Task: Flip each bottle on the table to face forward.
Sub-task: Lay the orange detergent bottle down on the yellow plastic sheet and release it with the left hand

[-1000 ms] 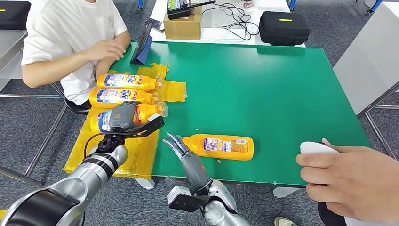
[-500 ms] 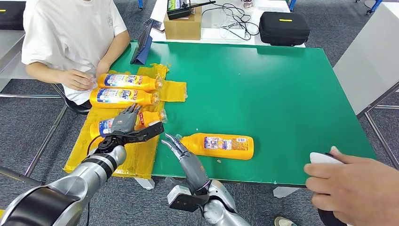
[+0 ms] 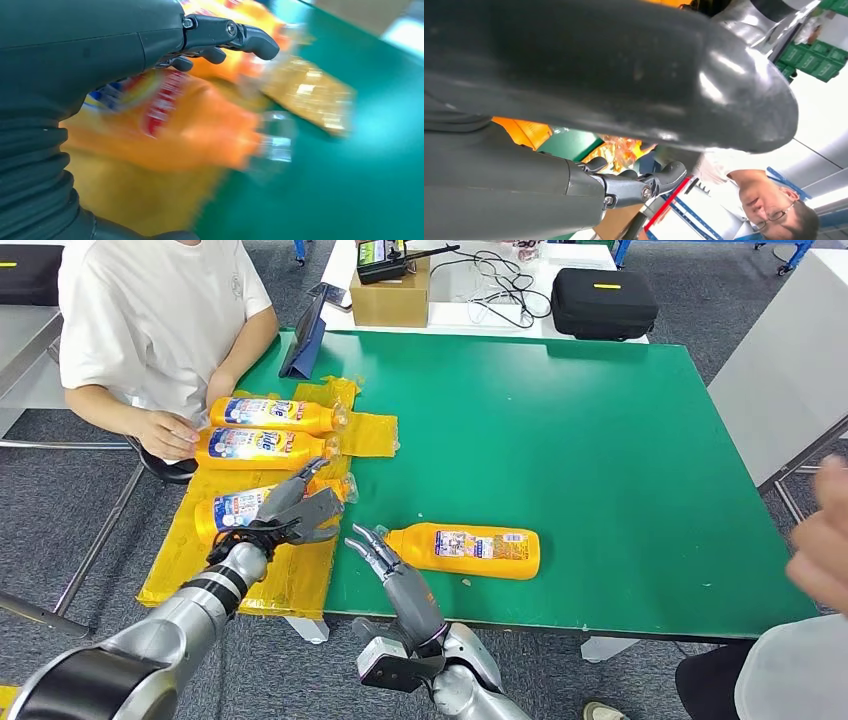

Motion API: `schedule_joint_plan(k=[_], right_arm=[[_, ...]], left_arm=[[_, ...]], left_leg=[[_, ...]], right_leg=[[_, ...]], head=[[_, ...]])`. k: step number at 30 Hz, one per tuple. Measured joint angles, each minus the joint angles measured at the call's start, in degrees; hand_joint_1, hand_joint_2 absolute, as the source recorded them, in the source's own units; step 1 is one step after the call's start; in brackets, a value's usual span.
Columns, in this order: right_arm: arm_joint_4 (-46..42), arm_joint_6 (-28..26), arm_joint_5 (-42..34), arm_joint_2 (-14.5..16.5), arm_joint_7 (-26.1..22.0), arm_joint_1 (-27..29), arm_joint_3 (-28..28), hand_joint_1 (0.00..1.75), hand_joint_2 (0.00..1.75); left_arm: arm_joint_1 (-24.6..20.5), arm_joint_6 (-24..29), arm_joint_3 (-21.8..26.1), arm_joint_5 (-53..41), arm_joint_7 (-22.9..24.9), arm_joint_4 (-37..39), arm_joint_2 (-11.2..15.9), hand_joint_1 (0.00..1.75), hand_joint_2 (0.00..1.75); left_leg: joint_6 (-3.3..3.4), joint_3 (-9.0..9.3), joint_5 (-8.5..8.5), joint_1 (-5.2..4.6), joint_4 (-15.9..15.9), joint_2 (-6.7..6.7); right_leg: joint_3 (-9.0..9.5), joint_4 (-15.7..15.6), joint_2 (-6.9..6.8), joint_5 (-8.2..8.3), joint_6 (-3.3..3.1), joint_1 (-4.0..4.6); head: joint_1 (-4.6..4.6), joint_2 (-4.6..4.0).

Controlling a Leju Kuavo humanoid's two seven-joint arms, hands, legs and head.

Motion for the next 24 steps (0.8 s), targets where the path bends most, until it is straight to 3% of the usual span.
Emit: schedule_joint_plan(k=[4,8,10,13,18,24], right_arm=[[0.55,-1.35,0.73,-0.05,-0.01,0.00,0.00,0.00,0.00],[1.01,-2.84,2.55,-0.23,1.19,-0.03,0.00,0.00,1.75],[1.41,-3.33,5.20,-0.43,4.25,-0.18,0.07,0.00,1.75],[2.75,-3.61,12.13,-1.34,12.73,-0.91,0.56,0.00,1.75],[3.45,-5.94,24.36,-4.62,25.65,-1.51,0.19,0.00,1.75],[2.31,-8.35,32.77,-8.57,33.18,-1.52,-5.10,0.00,1.75]], left_arm=[[2.78,-2.18,2.77,8.96,-1.80,-5.78,-0.90,0.00,1.75],[5.39,-1.13,3.65,16.31,-1.92,-12.54,-1.35,0.00,1.75],[6.53,-0.54,3.98,18.96,-1.84,-15.62,-1.53,0.00,1.75],[9.15,-1.30,4.24,23.07,-0.99,-20.75,-1.65,0.00,1.75],[16.65,-4.35,5.57,29.29,0.80,-30.34,-1.50,0.00,1.75],[25.54,-12.97,7.87,39.81,5.32,-39.10,-1.45,0.00,1.75]], left_leg=[[0.00,-0.02,0.00,-0.01,0.00,0.02],[-0.01,-0.12,-0.01,0.01,0.01,0.03],[-0.01,-0.13,-0.01,0.02,0.00,0.06],[-0.02,-0.15,-0.02,0.02,0.00,0.08],[-0.01,-0.18,-0.03,-0.02,0.00,0.05],[0.01,-0.22,-0.05,-0.03,0.00,0.05]], right_leg=[[-0.06,0.00,0.00,0.01,0.00,0.00],[-0.16,0.00,0.01,0.00,0.00,0.03],[-0.17,0.00,0.01,0.00,0.00,0.03],[-0.17,0.00,0.02,0.00,0.00,0.02],[-0.20,-0.03,0.02,-0.01,0.00,-0.01],[-0.26,-0.05,0.02,-0.01,0.01,-0.02]], head=[[-0.02,0.00],[-0.02,0.00],[-0.02,0.00],[-0.03,0.00],[-0.02,0.00],[-0.02,0.00]])
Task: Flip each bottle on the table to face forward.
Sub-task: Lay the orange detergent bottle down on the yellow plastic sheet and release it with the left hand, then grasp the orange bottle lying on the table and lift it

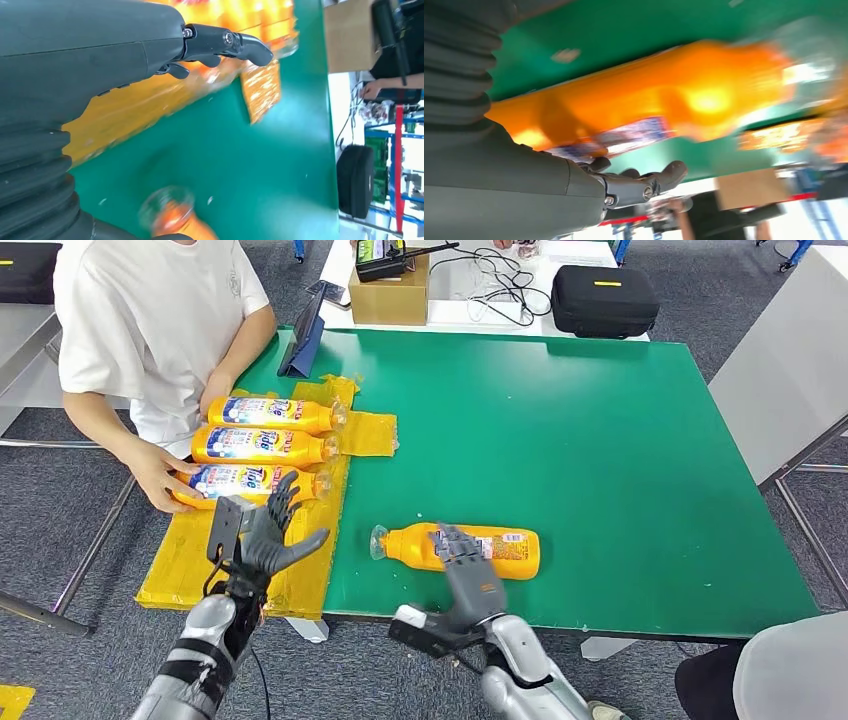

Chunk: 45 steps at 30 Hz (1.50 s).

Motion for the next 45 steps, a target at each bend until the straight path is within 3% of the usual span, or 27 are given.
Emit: schedule_joint_plan(k=[9,15,23,31,41,43,45], right_arm=[[0.55,-1.05,4.25,-2.15,1.62,-0.66,-7.45,0.00,1.75],[2.42,2.96,5.95,-2.35,4.33,-3.04,-9.14,0.00,1.75],[5.99,3.66,9.02,-2.51,6.32,-6.85,-9.53,0.00,1.75],[7.07,13.70,9.80,-3.17,12.04,-9.76,-9.63,0.00,1.75],[9.21,20.60,6.77,-5.23,12.75,-12.01,-10.60,0.00,1.75],[10.13,21.62,6.14,-5.53,12.63,-12.50,-10.62,0.27,1.75],[11.00,22.45,5.46,-5.83,12.35,-12.96,-10.64,1.09,1.75]], left_arm=[[4.85,2.86,0.03,-1.96,0.95,-6.92,-0.30,0.00,1.75],[5.06,4.23,0.00,-2.11,1.33,-7.87,-0.61,0.00,1.75],[5.19,4.38,-0.09,-1.87,1.48,-8.49,-0.99,0.00,1.75],[6.99,4.30,-0.12,-1.59,1.65,-11.44,-1.35,0.00,1.75],[9.11,4.20,-0.10,-2.27,1.84,-13.66,-1.39,0.00,1.75],[9.09,4.21,-0.10,-2.32,1.85,-13.51,-1.43,0.00,1.75],[9.05,4.21,-0.10,-2.36,1.85,-13.27,-1.47,0.00,1.75]], left_leg=[[0.00,-0.01,0.01,0.03,0.00,0.01],[0.00,0.00,0.01,0.02,0.00,0.01],[0.00,-0.01,0.02,0.02,0.00,0.01],[-0.01,0.03,0.01,0.02,0.00,0.03],[0.01,0.39,-0.01,0.01,0.00,0.00],[0.02,0.53,-0.02,0.01,0.00,0.00],[0.02,0.64,-0.02,0.01,0.00,-0.01]], right_leg=[[-0.01,0.01,0.00,0.00,0.00,0.03],[-0.01,0.01,0.00,0.00,0.00,0.03],[0.00,0.01,0.00,0.01,0.00,0.02],[-0.01,0.00,0.01,0.00,0.00,0.03],[0.34,-0.05,0.00,0.00,0.00,0.01],[0.45,-0.08,0.00,0.00,0.00,0.02],[0.49,-0.10,0.00,-0.01,0.00,0.02]], head=[[-0.01,0.00],[-0.01,0.00],[-0.01,0.00],[-0.02,0.00],[-0.02,0.00],[-0.02,0.00],[-0.01,0.00]])
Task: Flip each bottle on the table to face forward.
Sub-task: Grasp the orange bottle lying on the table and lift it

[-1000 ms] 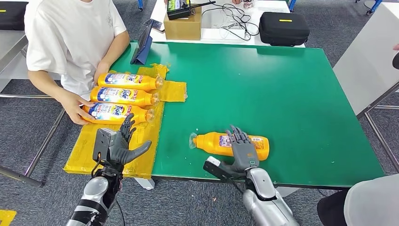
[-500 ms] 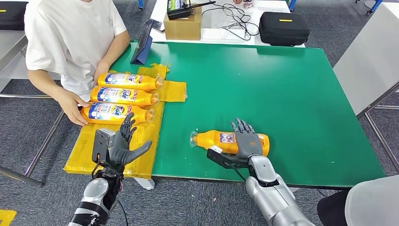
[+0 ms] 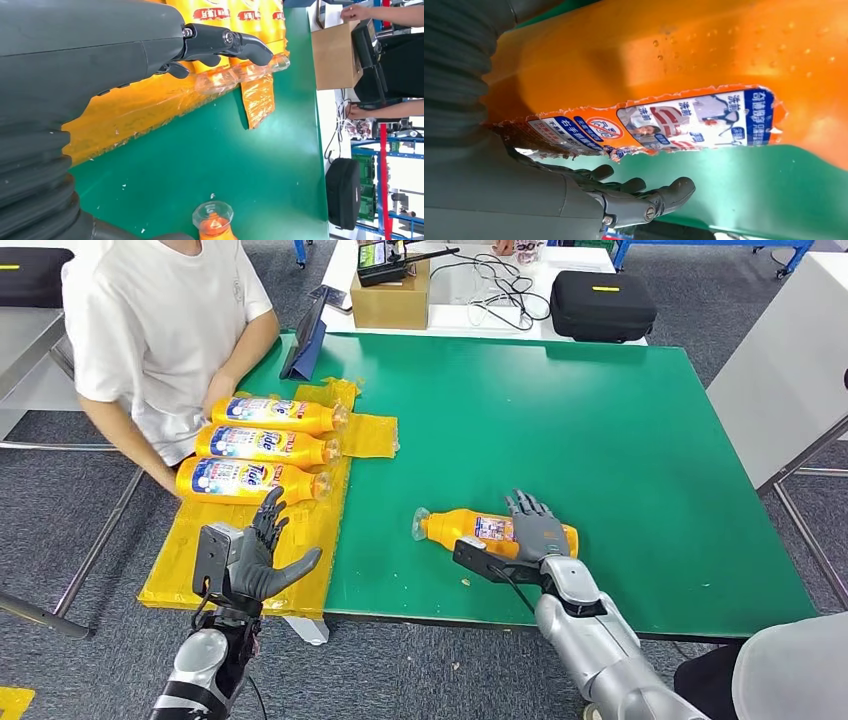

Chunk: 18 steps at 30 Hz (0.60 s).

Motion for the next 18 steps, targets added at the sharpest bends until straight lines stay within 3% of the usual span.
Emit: schedule_joint_plan(k=[2,3,18], right_arm=[[0.80,0.79,-0.63,-0.33,-0.34,-0.39,-0.02,1.69,1.75],[1.19,1.09,-0.89,-0.50,-0.51,-0.55,-0.02,1.75,1.75],[5.35,3.61,-5.62,-2.25,-2.46,-2.39,-0.33,1.75,1.75]], left_arm=[[-0.07,0.01,-0.01,-0.01,0.01,0.32,-0.03,0.00,1.75],[-0.14,0.02,-0.02,-0.01,0.02,0.51,-0.04,0.00,1.75],[-1.90,0.20,-0.60,-0.10,-0.09,3.84,-0.06,0.00,1.75]], left_leg=[[0.02,0.13,-0.02,0.00,0.00,0.00],[0.04,0.20,-0.05,0.00,0.00,-0.01],[0.26,0.75,-0.21,0.01,-0.01,-0.17]], right_leg=[[-0.10,-0.02,0.00,-0.04,-0.01,0.00],[-0.15,-0.03,0.00,-0.07,0.01,0.00],[0.46,-0.40,-0.02,-0.16,0.16,0.01]], head=[[0.00,0.00],[0.00,0.00],[0.00,0.00]])
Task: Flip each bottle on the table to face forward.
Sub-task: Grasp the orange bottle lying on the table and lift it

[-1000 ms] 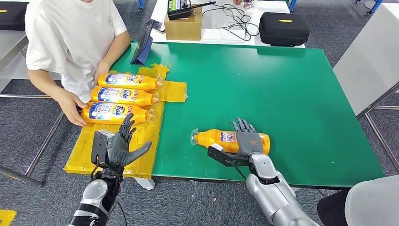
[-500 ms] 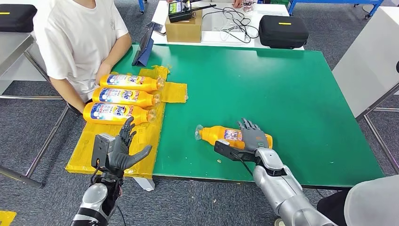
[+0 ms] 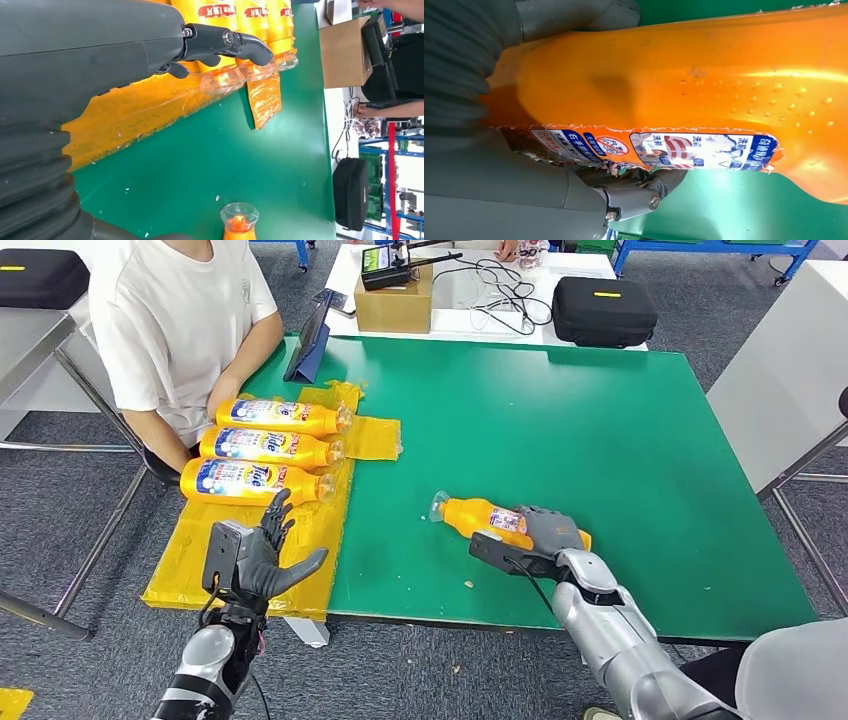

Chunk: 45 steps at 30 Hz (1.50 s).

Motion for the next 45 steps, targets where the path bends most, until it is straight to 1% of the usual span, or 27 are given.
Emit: schedule_joint_plan(k=[7,9,11,14,16,18,21,24,27,29,33,35,37,39,41,43,45], right_arm=[[0.78,0.40,-1.28,-0.11,-0.50,-0.30,-0.35,1.75,1.75],[0.98,0.25,-2.28,-0.13,-2.00,-0.27,-0.72,1.75,1.75],[1.14,-0.60,-4.18,-0.15,-5.80,-0.08,-1.25,1.75,1.75],[0.82,-3.87,-9.87,0.04,-16.11,1.10,-2.76,1.75,1.75],[-0.47,-6.12,-14.05,0.49,-22.39,2.53,-3.97,1.75,1.75],[-2.47,-7.47,-16.96,1.27,-25.85,4.22,-4.78,1.75,1.75],[-5.87,-8.61,-20.85,2.38,-30.24,6.78,-5.71,1.75,1.75],[-9.50,-9.30,-24.85,3.33,-34.00,9.42,-6.56,1.75,1.75],[-12.94,-9.91,-27.48,4.05,-35.89,11.76,-7.05,1.75,1.75],[-14.72,-9.81,-28.38,4.33,-36.75,12.91,-7.08,1.75,1.75],[-17.64,-7.69,-29.67,4.88,-38.73,14.48,-6.74,1.75,1.75],[-18.86,-6.24,-30.05,5.20,-39.56,14.82,-6.04,1.75,1.75],[-20.07,-5.21,-29.97,5.57,-39.79,15.09,-4.90,1.75,1.75],[-21.14,-4.43,-29.66,5.96,-39.67,15.43,-3.52,1.75,1.75],[-22.08,-3.75,-29.26,6.40,-39.44,15.87,-1.92,1.75,1.75],[-22.86,-3.25,-28.86,6.93,-39.17,16.33,-0.18,1.75,1.75],[-23.40,-3.02,-28.65,7.41,-38.83,16.65,1.37,1.75,1.75]], left_arm=[[-0.28,0.16,-0.47,0.00,-0.17,1.09,0.00,0.00,1.75],[-0.34,0.33,-0.56,0.12,-0.41,1.32,0.00,0.00,1.75],[-0.36,0.48,-0.62,0.98,-1.06,1.45,-0.03,0.00,1.75],[-0.30,0.31,-0.60,5.00,-1.66,1.48,-0.41,0.00,1.75],[-0.14,-0.15,-0.60,8.75,-0.98,1.48,-0.89,0.00,1.75],[-0.03,-0.89,-0.72,11.84,0.25,1.59,-1.41,0.00,1.75],[-0.02,-2.19,-1.14,16.19,1.88,2.57,-2.27,0.00,1.75],[-0.07,-2.34,-1.57,19.68,2.10,4.28,-3.08,0.00,1.75],[-0.19,-2.33,-2.47,20.67,1.38,5.66,-3.54,0.00,1.75],[-0.24,-3.43,-3.41,20.74,0.46,6.25,-3.61,0.00,1.75],[-0.18,-8.82,-5.84,20.18,-3.53,6.67,-3.62,0.00,1.75],[-0.06,-10.45,-7.50,17.76,-6.27,6.53,-3.61,0.00,1.75],[0.08,-8.74,-9.27,13.51,-8.88,6.02,-3.61,0.00,1.75],[0.16,-4.78,-10.79,8.38,-10.85,5.17,-3.61,0.00,1.75],[0.16,-1.57,-12.16,4.28,-11.65,4.09,-3.66,0.00,1.75],[0.15,-0.50,-13.52,2.36,-11.57,3.08,-3.84,0.00,1.75],[0.18,-0.96,-14.83,2.14,-11.25,2.44,-4.14,0.00,1.75]], left_leg=[[0.06,0.14,-0.05,0.00,0.00,0.00],[0.06,0.18,-0.05,0.01,0.00,-0.01],[0.07,0.19,-0.07,0.02,-0.01,0.02],[0.06,0.20,-0.13,0.03,-0.02,0.19],[0.04,0.17,-0.16,0.03,-0.03,0.44],[0.02,0.16,-0.16,0.03,-0.02,0.69],[-0.02,0.07,-0.14,0.06,-0.02,0.72],[-0.04,-0.14,-0.11,0.15,-0.02,0.63],[-0.04,-0.40,-0.10,0.18,-0.02,0.61],[-0.03,-0.60,-0.09,0.18,-0.02,0.59],[-0.01,-0.89,-0.07,0.16,-0.02,0.56],[-0.01,-0.95,-0.08,0.15,-0.02,0.55],[-0.01,-1.00,-0.09,0.15,-0.02,0.55],[-0.02,-1.06,-0.10,0.15,-0.02,0.54],[-0.02,-1.09,-0.10,0.16,-0.02,0.53],[-0.02,-1.10,-0.10,0.16,-0.02,0.53],[-0.02,-1.10,-0.10,0.16,-0.02,0.53]], right_leg=[[0.20,-0.12,0.00,-0.02,0.02,0.01],[0.25,-0.14,0.00,-0.02,0.02,0.01],[0.29,-0.16,0.00,-0.01,0.02,0.02],[0.53,-0.18,0.08,0.08,-0.01,0.03],[0.74,-0.18,0.34,0.25,0.02,0.03],[0.68,-0.18,0.62,0.35,0.06,0.03],[0.55,-0.17,0.67,0.34,0.06,0.11],[0.39,-0.14,0.65,0.33,0.05,0.19],[0.13,-0.10,0.65,0.33,0.05,0.19],[-0.03,-0.09,0.64,0.33,0.05,0.18],[-0.25,-0.08,0.59,0.33,0.07,0.15],[-0.29,-0.08,0.58,0.32,0.07,0.15],[-0.36,-0.08,0.58,0.31,0.07,0.15],[-0.43,-0.09,0.57,0.30,0.07,0.15],[-0.46,-0.09,0.56,0.29,0.07,0.16],[-0.47,-0.08,0.56,0.29,0.07,0.16],[-0.48,-0.08,0.56,0.29,0.07,0.16]], head=[[0.01,0.00],[0.01,0.00],[0.01,0.00],[0.03,0.00],[0.04,0.00],[0.02,0.00],[0.00,0.00],[-0.01,0.00],[0.00,0.00],[0.00,0.00],[0.00,0.00],[0.00,0.00],[0.00,0.00],[0.00,0.00],[-0.01,0.00],[-0.02,0.00],[-0.01,0.00]])
